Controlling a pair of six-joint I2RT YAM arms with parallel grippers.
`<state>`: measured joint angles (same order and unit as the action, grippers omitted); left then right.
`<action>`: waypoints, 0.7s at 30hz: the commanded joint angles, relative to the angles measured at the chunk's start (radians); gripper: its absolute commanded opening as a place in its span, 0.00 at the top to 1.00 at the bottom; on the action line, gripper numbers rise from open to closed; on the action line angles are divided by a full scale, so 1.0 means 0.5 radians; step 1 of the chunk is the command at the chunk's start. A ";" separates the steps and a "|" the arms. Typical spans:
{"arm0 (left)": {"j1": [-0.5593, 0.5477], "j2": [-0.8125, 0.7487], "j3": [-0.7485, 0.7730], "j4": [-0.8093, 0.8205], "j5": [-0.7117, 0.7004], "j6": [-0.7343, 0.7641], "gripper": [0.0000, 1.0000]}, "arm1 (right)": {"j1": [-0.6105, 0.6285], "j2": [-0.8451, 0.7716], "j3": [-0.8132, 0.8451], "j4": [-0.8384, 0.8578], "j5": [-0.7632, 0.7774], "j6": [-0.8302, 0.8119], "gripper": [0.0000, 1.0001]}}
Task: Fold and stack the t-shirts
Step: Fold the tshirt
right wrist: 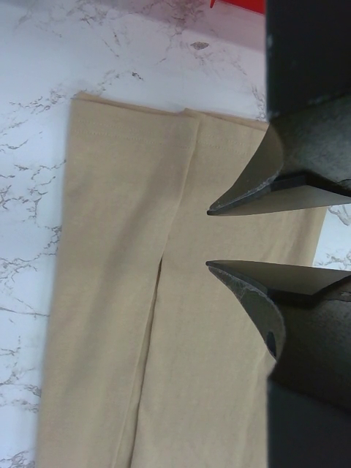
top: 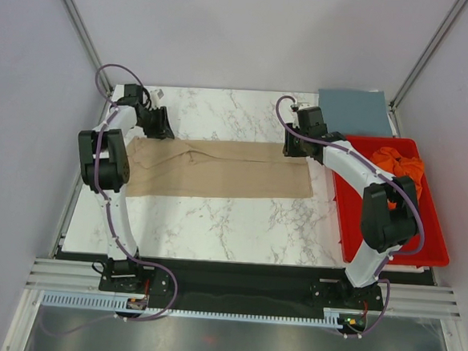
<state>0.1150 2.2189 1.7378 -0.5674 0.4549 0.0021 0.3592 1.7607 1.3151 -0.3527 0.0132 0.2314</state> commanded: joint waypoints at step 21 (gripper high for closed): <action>-0.175 -0.504 -0.319 0.033 -0.048 0.116 0.98 | 0.003 -0.018 0.008 0.055 -0.078 -0.021 0.61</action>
<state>0.0521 2.0510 1.6035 -0.5671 0.4435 0.0383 0.3592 1.7691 1.3151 -0.3523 -0.0093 0.2310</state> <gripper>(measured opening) 0.029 0.390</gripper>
